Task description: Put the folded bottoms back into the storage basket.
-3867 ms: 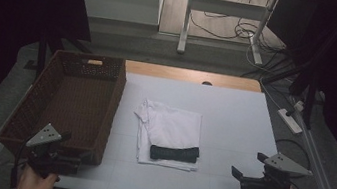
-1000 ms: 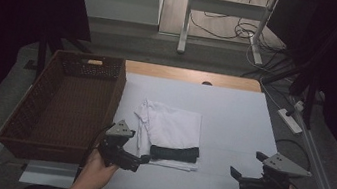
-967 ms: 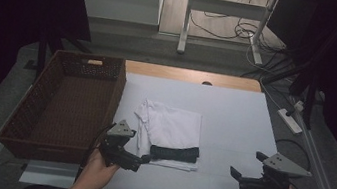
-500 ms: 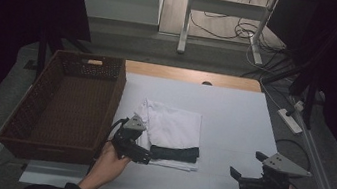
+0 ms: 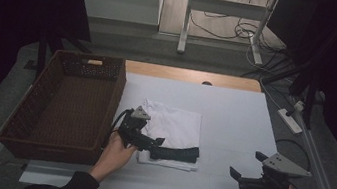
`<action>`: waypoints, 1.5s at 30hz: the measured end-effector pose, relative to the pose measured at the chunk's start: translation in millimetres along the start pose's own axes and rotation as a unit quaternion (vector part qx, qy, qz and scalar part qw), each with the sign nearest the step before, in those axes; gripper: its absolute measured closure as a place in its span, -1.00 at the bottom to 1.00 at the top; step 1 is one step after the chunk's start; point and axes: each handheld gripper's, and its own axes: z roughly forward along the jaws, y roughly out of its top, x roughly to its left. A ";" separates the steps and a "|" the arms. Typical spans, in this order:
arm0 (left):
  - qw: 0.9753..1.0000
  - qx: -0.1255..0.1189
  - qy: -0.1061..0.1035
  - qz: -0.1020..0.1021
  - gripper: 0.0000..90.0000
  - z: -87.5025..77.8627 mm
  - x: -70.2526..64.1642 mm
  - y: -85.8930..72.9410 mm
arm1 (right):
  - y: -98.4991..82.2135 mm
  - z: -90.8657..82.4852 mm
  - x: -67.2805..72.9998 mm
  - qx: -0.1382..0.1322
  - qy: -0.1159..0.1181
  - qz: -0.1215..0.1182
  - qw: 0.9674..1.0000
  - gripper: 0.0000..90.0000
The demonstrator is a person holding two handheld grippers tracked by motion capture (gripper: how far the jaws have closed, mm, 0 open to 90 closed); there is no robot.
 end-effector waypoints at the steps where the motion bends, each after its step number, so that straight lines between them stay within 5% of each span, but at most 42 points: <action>1: 1.000 0.002 0.002 -0.001 -1.00 2.3 1.1 1.5 | 0.0 0.0 0.0 0.000 0.000 0.000 1.000 -0.99; 10: 1.000 0.004 0.020 -0.018 -1.00 15.4 13.3 9.6 | 0.3 -0.5 0.4 -0.002 0.000 -0.002 1.000 -0.99; 24: 0.998 -0.003 0.015 -0.063 -1.00 26.3 37.3 15.4 | 0.6 -0.1 1.7 -0.002 0.002 -0.005 1.000 -0.99; 33: 0.998 0.012 0.016 -0.057 -1.00 35.8 50.6 21.0 | 1.0 0.5 3.1 0.000 0.003 -0.009 1.000 -0.99; 45: 0.995 0.004 0.025 -0.094 -1.00 47.0 72.4 22.0 | 0.8 1.5 3.8 0.001 0.007 -0.010 1.000 -0.99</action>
